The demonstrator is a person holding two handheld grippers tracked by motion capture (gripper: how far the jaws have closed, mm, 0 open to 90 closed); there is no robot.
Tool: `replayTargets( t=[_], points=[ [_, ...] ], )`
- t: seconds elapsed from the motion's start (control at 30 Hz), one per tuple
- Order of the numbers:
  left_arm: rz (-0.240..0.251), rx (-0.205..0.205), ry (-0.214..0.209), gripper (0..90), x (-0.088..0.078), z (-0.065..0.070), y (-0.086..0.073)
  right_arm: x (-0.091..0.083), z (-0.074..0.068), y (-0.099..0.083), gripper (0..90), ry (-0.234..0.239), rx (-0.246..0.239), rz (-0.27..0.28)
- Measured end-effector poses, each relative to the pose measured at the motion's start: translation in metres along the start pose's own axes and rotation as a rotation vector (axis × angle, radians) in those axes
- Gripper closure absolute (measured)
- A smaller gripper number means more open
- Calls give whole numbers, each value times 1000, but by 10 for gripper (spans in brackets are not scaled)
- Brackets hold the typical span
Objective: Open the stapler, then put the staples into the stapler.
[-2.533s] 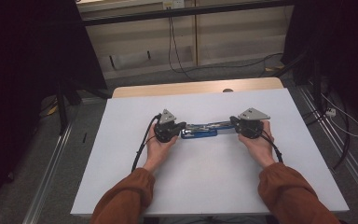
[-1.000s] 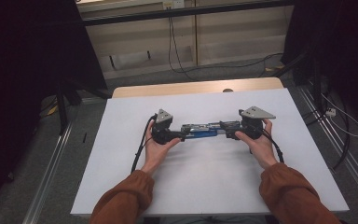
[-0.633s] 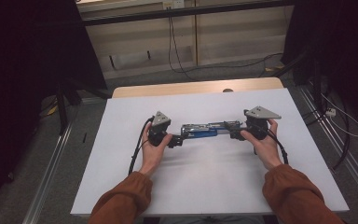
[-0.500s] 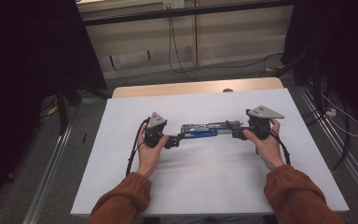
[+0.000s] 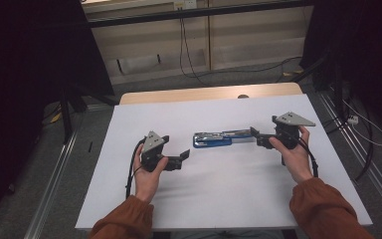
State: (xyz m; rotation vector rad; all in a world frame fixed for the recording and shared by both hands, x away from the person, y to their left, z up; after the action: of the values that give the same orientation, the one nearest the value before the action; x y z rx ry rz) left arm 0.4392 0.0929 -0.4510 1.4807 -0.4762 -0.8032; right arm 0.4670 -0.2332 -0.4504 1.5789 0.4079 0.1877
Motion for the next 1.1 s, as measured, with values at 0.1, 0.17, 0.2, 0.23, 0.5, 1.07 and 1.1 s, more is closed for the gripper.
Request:
replayTargets(
  t=[0.1, 0.17, 0.2, 0.23, 0.5, 1.07, 1.1],
  points=[
    [-17, -30, 29, 57, -15, -6, -5, 0, 2, 0, 71, -1, -4, -4],
    [-2, -41, 41, 56, -24, -9, -5, 0, 3, -1, 70, 1, -10, -10],
    [8, -42, 49, 55, -29, -10, -4, 1, 3, -1, 69, 1, -11, -11],
    [8, -38, 55, 55, -33, -11, -5, 1, 4, -2, 68, -1, -11, -13],
    [43, -4, 67, 53, -60, -3, -6, 3, 10, -12, 70, -18, -2, -87],
    [46, 33, 129, 51, -102, 1, -13, 12, 13, -5, 77, 67, -34, -130],
    [42, 15, 113, 51, -101, 2, -15, 13, 14, -5, 80, 67, -32, -137]
  ],
)
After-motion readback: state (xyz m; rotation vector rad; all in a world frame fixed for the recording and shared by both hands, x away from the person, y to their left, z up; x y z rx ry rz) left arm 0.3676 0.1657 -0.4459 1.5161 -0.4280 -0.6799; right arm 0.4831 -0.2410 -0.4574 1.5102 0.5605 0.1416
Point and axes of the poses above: each handheld gripper's, and its own axes: x roughly forward along the jaws, y roughly out of its top, z roughly to its right, the point moved 8 cm from there along x, roughly forward along the jaws, and after that the axes turned 13 degrees about z, right-handed, at the moved point
